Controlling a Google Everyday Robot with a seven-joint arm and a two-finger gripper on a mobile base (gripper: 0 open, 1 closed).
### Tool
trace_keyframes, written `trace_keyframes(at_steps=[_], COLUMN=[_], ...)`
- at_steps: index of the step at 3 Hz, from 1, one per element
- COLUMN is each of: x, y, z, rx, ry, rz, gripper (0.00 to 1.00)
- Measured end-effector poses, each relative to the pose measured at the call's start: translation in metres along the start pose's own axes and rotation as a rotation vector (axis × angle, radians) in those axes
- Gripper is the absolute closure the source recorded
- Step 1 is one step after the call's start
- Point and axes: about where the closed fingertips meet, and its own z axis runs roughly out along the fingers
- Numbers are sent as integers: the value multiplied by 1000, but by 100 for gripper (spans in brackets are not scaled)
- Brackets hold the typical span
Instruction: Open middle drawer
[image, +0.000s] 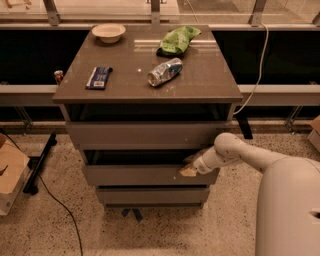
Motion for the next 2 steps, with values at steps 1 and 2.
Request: trace_keyframes(at_steps=[1,2], x=[-2,-3], y=[0,1], z=[-3,-3], rx=[0,0], ry=[0,0], rz=[0,0], gripper=[96,0])
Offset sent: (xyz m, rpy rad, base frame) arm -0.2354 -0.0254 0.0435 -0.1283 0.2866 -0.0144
